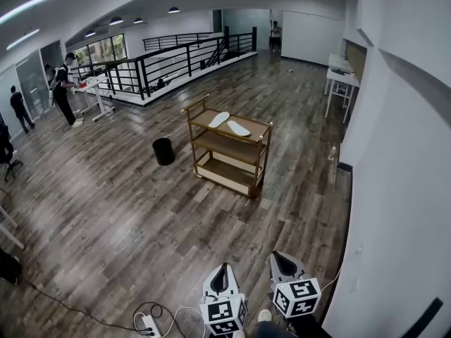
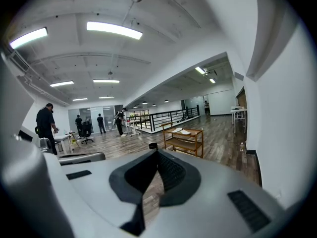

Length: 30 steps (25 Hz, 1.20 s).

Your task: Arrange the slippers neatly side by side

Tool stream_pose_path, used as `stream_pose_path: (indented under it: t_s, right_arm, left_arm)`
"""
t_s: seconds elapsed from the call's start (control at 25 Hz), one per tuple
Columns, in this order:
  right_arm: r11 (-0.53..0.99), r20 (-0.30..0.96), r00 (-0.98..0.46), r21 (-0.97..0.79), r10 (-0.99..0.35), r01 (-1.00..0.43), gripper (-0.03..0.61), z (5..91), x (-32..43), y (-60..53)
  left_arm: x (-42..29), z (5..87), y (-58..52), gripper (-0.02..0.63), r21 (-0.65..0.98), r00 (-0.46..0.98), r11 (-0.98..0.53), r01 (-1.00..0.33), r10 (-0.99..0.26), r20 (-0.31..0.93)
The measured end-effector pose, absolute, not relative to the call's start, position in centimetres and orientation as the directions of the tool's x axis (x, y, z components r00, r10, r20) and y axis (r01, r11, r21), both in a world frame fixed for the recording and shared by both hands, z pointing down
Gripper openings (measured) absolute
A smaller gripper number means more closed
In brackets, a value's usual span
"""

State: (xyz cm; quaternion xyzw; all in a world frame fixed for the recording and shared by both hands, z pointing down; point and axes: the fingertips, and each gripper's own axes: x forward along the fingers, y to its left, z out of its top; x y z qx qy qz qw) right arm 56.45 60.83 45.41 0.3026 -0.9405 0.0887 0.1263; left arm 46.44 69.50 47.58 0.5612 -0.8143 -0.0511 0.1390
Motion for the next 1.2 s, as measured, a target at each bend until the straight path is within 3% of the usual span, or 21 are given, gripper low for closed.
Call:
stream_pose_path:
  t_s: [0.32, 0.52, 0.72, 1.2]
  right_arm:
    - [0.814, 0.274, -0.804, -0.11, -0.527, -0.571, -0.002, 45.2, 54.4, 53.8]
    - [0.831, 0.246, -0.826, -0.113, -0.508, -0.545, -0.002, 44.6, 53.0, 47.3]
    - [0.837, 0.241, -0.83, -0.103, -0.504, -0.538, -0.002, 44.2, 52.6, 40.9]
    - [0.854, 0.274, -0.849, -0.145, -0.451, -0.5, -0.002, 46.1, 48.9, 34.7]
  left_arm:
    - [44.3, 47.4, 62.5, -0.011, 0.226, -0.36, 0.392, -0.892, -0.917, 0.17]
    - [43.9, 46.1, 54.8, -0.011, 0.136, -0.331, 0.35, -0.927, -0.933, 0.143]
    - [43.2, 45.2, 48.4, -0.011, 0.165, -0.348, 0.367, -0.915, -0.928, 0.135]
    - [39.2, 46.5, 43.8, -0.011, 0.146, -0.43, 0.454, -0.879, -0.886, 0.173]
